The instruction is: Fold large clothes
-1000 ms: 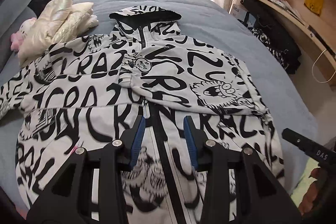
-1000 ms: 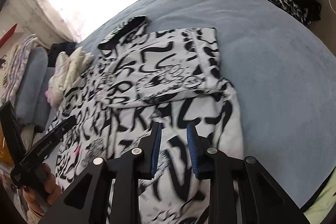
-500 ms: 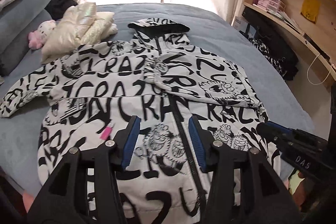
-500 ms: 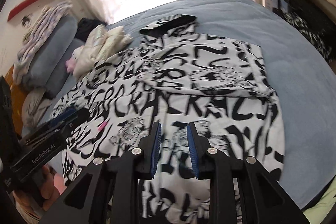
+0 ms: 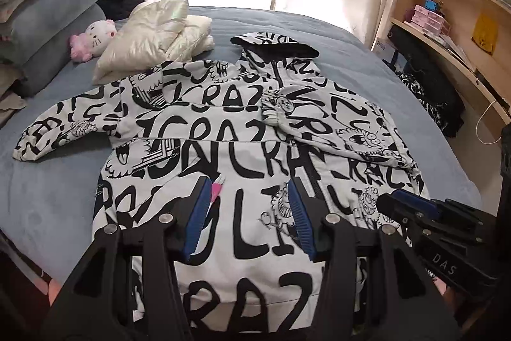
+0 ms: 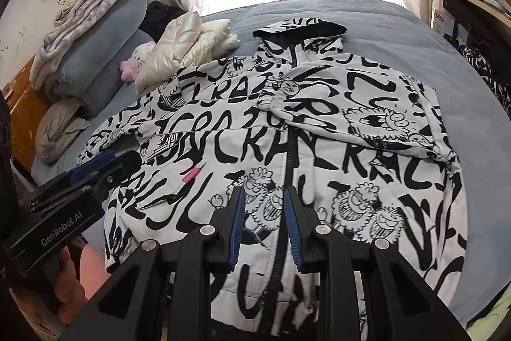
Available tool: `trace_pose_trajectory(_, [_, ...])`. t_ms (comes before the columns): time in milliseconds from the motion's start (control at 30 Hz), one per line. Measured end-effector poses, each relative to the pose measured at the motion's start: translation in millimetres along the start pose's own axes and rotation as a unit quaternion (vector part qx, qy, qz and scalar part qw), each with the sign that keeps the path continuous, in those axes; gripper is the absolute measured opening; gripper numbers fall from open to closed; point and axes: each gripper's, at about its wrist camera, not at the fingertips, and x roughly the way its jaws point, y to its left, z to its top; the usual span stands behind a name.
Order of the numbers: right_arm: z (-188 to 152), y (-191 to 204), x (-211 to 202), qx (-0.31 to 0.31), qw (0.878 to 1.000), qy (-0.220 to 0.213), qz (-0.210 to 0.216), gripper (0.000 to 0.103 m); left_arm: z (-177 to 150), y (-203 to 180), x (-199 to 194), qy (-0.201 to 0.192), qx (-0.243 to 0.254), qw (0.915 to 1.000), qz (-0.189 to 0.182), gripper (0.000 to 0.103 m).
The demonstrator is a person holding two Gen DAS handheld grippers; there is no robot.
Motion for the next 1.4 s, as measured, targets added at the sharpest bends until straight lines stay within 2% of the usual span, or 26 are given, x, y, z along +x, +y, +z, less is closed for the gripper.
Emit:
trace_pose_trajectory(133, [0,11,13,-0.004,1.0,0.011,-0.002,0.026,-5,9,1,0.003,-0.003,1.0,0.003,0.046])
trace_pose_trajectory(200, [-1,13,20,-0.008,1.0,0.016,-0.003,0.032,-6,15,2,0.004,-0.009,0.9999,0.006,0.046])
trace_pose_trajectory(300, [0,19,26,-0.015,1.0,0.012,-0.008,0.055,-6,27,4,0.005,-0.024,0.9996,0.012,0.046])
trace_pose_trajectory(333, [1,22,28,-0.019,1.0,0.008,-0.011,0.058,-5,31,5,0.006,-0.03,0.9994,0.014,0.046])
trace_pose_trajectory(500, [11,44,40,-0.042,0.999,0.001,-0.009,0.058,-1,70,11,0.012,-0.067,0.9975,0.019,0.046])
trace_pose_trajectory(600, [24,66,52,-0.059,0.998,-0.002,-0.004,0.058,3,107,14,0.011,-0.1,0.9946,0.027,0.046])
trace_pose_trajectory(767, [55,119,77,-0.099,0.995,-0.02,-0.015,0.058,10,179,26,0.015,-0.159,0.9855,0.057,0.046])
trace_pose_trajectory(867, [77,158,101,-0.117,0.993,-0.022,-0.002,0.058,14,221,32,0.009,-0.184,0.98,0.074,0.046])
trace_pose_trajectory(933, [91,181,116,-0.124,0.992,-0.024,0.0,0.058,16,253,39,0.011,-0.206,0.9752,0.079,0.046])
trace_pose_trajectory(1067, [116,234,150,-0.142,0.989,-0.031,0.018,0.058,12,329,54,0.024,-0.284,0.9572,0.05,0.046])
trace_pose_trajectory(1233, [140,300,205,-0.161,0.986,-0.031,0.039,0.058,-1,406,70,0.023,-0.338,0.939,0.057,0.046])
trace_pose_trajectory(1333, [148,330,239,-0.162,0.986,-0.021,0.046,0.058,-15,448,86,0.029,-0.381,0.9229,0.049,0.046])
trace_pose_trajectory(1400, [148,346,260,-0.163,0.985,-0.009,0.053,0.058,-26,476,97,0.03,-0.413,0.909,0.046,0.046])
